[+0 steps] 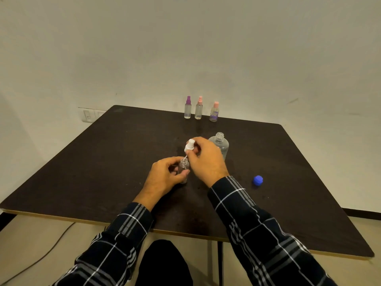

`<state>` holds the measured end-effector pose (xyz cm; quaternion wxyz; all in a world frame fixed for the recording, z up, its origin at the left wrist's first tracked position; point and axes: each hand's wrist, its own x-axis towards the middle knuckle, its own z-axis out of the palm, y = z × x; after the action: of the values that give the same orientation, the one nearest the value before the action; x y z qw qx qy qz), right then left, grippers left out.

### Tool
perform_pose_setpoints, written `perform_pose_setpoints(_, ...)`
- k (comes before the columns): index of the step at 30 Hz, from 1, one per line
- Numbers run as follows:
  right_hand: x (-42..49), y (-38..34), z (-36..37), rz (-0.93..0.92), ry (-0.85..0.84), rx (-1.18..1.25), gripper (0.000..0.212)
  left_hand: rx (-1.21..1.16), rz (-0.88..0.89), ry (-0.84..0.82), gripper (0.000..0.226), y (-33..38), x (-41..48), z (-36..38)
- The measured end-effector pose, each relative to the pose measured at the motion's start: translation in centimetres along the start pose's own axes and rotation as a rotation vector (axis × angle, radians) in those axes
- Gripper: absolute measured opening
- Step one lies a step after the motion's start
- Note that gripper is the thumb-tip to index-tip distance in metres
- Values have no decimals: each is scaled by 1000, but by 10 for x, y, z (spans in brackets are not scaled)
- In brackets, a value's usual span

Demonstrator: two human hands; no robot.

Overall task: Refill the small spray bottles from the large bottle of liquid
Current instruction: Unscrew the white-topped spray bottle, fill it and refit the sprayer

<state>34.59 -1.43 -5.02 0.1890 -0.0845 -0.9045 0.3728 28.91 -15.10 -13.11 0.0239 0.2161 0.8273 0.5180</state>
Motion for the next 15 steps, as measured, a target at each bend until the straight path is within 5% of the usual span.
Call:
perform_pose_setpoints(6,-24,13,-18,-27,360,133,15,28,-45,106,37,-3,15,-13)
perform_pose_setpoints(11,-42,33,0,136,75,-380,18,36,-56,117,37,-2,16,-14)
perform_pose_setpoints(15,-47,39,11,143,-117,-561,35,44,-59,122,36,0,11,-14)
